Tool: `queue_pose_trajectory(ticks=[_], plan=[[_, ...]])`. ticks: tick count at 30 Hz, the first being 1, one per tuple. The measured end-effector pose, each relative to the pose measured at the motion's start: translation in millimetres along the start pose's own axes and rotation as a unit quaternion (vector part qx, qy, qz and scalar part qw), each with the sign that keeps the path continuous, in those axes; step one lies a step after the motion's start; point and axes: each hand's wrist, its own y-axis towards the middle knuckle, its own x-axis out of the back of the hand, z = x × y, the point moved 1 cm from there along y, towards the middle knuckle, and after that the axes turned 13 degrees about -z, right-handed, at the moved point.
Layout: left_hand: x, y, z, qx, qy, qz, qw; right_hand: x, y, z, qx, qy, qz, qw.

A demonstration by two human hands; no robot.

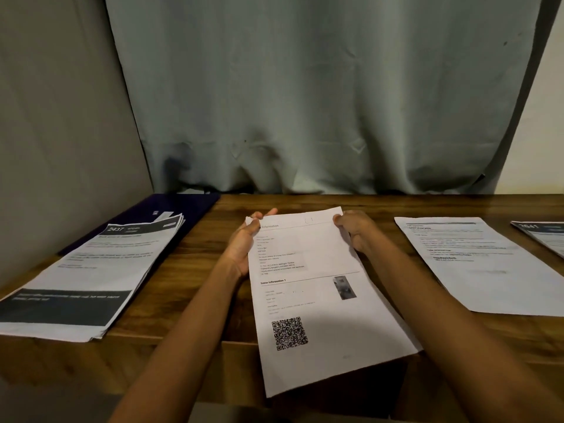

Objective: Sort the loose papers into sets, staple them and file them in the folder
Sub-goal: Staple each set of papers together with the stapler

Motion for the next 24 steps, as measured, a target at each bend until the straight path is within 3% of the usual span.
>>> queue_pose_trajectory(ticks=[3,6,8,10,13,16,24], plan=[[2,2,2,0.0,0.008,-0.009,1.0,-7,5,4,-0.016,0.043,-0.022,0.999],[3,5,4,-0.001,0.016,-0.018,1.0,-18,13,0,0.018,0.012,-0.062,0.998],[2,4,5,0.001,0.018,-0.019,1.0,-26,15,-2,0.128,-0.099,-0.121,0.979],[1,4,6,0.002,0.016,-0.019,1.0,-34,8,-1,0.289,-0.184,-0.164,0.925],[-1,4,7,-0.011,0.008,-0.016,1.0,-50,0,-5,0.465,-0.153,-0.038,0.871],[-2,4,8,-0.024,0.009,-0.015,1.0,-60,2,-16,0.47,-0.182,0.038,0.863],[1,8,11,-0.044,0.019,0.015,0.999,-66,9,-32,0.459,-0.096,0.04,0.882]])
